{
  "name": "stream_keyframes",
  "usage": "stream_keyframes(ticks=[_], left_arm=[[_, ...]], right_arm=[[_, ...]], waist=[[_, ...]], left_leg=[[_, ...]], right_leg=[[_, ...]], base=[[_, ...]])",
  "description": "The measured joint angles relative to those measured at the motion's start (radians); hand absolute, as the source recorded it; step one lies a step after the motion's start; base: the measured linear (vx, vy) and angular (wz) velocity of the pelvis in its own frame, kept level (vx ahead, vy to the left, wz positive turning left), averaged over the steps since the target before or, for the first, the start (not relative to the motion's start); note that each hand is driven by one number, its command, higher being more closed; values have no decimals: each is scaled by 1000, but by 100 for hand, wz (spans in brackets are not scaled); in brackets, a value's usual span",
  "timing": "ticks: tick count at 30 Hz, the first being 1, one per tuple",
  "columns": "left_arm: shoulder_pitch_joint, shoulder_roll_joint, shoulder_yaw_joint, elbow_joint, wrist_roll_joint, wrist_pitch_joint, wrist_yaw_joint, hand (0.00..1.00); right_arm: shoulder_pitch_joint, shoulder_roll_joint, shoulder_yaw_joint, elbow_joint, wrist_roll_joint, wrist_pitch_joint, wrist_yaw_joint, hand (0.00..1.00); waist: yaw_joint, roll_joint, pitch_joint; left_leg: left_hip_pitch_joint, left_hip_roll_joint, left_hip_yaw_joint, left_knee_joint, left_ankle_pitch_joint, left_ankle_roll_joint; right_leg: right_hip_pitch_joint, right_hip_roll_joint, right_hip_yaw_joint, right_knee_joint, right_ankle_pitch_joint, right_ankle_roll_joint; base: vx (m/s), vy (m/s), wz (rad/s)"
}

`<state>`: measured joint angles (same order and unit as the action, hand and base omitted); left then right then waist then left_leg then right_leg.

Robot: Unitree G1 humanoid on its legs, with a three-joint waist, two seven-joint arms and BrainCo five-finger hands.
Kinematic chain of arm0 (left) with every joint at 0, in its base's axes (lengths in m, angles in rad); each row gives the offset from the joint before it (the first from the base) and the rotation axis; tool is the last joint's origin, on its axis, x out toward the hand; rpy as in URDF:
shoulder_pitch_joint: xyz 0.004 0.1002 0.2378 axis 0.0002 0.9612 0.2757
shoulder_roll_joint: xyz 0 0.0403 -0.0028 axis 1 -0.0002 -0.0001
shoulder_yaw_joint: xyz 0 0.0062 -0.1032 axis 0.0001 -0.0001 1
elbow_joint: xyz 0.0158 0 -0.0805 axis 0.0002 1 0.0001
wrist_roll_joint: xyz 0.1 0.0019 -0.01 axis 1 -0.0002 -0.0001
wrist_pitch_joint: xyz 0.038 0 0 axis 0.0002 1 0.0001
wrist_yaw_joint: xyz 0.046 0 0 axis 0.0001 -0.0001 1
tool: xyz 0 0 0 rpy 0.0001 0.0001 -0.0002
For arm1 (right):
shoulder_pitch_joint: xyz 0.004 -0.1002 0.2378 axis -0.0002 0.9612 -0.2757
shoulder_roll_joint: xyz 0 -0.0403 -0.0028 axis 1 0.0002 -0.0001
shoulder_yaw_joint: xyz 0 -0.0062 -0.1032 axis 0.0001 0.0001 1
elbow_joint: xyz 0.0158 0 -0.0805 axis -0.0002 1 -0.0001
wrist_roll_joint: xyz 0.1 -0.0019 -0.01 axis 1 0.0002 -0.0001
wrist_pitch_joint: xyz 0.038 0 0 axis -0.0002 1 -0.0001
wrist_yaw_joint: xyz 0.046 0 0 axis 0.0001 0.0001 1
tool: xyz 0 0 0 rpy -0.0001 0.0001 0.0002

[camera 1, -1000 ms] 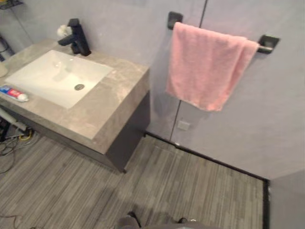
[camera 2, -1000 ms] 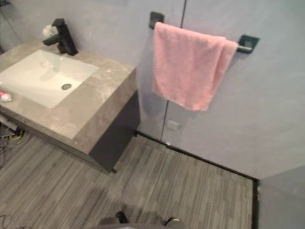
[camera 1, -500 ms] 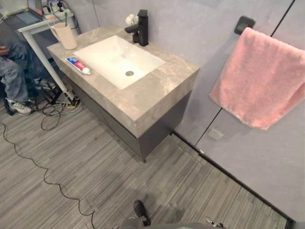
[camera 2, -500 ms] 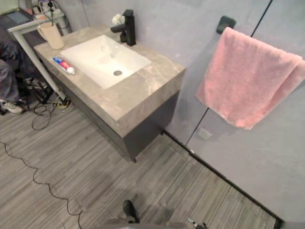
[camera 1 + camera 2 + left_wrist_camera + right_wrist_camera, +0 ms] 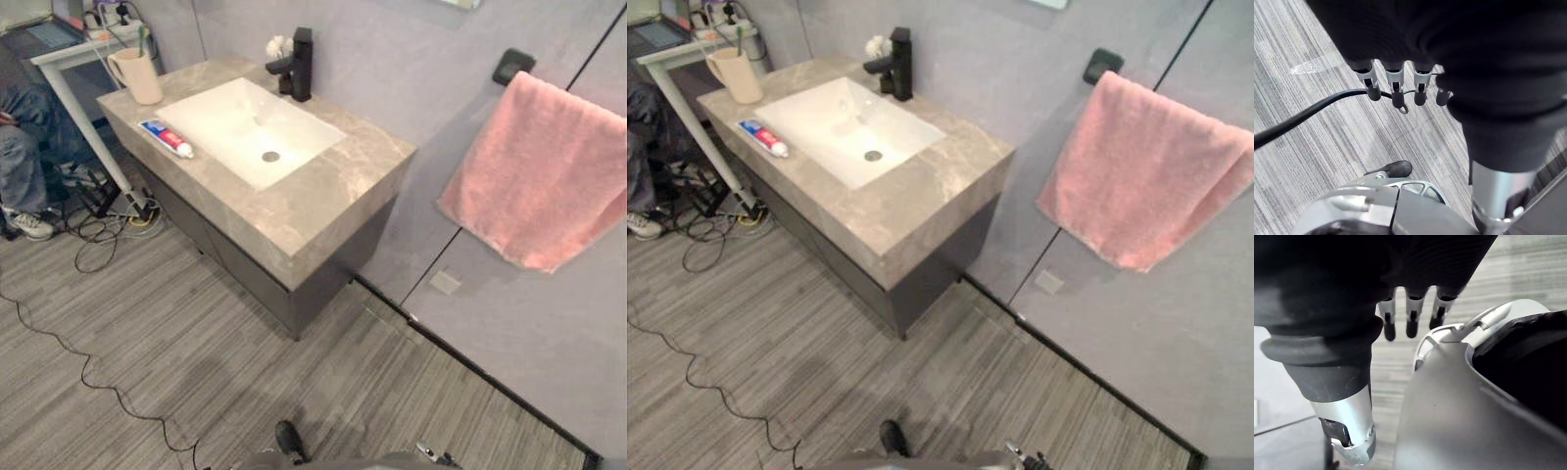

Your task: Organize washtable

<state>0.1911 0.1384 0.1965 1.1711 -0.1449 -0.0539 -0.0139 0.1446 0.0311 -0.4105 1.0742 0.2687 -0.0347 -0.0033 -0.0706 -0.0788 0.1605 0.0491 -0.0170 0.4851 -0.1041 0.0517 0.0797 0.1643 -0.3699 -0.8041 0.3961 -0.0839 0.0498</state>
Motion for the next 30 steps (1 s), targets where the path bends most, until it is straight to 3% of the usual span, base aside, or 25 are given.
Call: stream_keyframes(ticks=[2,4,6,8,11,15,17,19,26,30], left_arm=[[0,6,-6,-1,0,-1,2,0],[-1,11,-8,-4,0,-2,4,0],[-11,14,-12,1,1,-2,7,0],[-22,21,-34,7,1,-2,7,0],[-25,23,-38,8,2,-7,-1,0],[-16,26,-39,8,2,-14,-8,0],[-16,15,-39,7,0,-18,-8,0],[-21,9,-39,9,-2,-21,-7,0],[-16,9,-39,16,-3,-21,-8,0],[-16,27,-50,17,-3,-21,-8,0]], right_arm=[[6,0,13,-5,7,-2,8,0],[20,1,26,-24,10,-2,8,0],[41,11,28,-44,41,-14,14,0],[42,11,27,-41,57,-16,29,0],[44,10,27,-37,84,-17,30,0],[38,9,18,5,81,-13,30,0],[37,-7,11,14,43,-11,29,0],[21,-17,0,37,15,-7,29,0],[21,-27,-20,85,-44,1,27,0],[19,-12,-17,92,-47,1,27,0]], waist=[[0,6,4],[5,-6,3],[-3,-3,3],[-7,-3,2],[-17,-3,2],[-19,-20,-20],[6,-5,-28],[10,7,-24],[6,4,-30],[12,-23,-32]], left_leg=[[6,8,-53,0,0,0],[8,11,-114,0,3,-3],[-7,9,-235,1,14,-19],[-23,0,-328,1,16,-21],[-52,-20,-447,1,16,-20],[-86,-49,-489,0,20,-23],[-126,-40,-509,0,45,-57],[-150,-30,-513,0,86,-69],[-140,-15,-531,0,118,-91],[-126,-37,-551,0,147,-79]], right_leg=[[-66,-15,137,137,20,-33],[-102,29,302,173,-41,-9],[-128,147,529,155,-127,14],[-155,226,671,149,-159,21],[-173,293,804,110,-175,25],[-162,279,798,-32,-117,6],[-135,284,754,-134,-127,5],[-110,294,722,-218,-143,11],[-48,315,650,-260,-151,11],[-14,300,624,-263,-156,11]], base=[[59,-28,74],[118,-56,85],[68,-84,116],[78,-113,126],[34,-117,146],[31,-157,118],[18,-157,42],[-47,-179,27],[17,-95,28],[92,-41,22]])
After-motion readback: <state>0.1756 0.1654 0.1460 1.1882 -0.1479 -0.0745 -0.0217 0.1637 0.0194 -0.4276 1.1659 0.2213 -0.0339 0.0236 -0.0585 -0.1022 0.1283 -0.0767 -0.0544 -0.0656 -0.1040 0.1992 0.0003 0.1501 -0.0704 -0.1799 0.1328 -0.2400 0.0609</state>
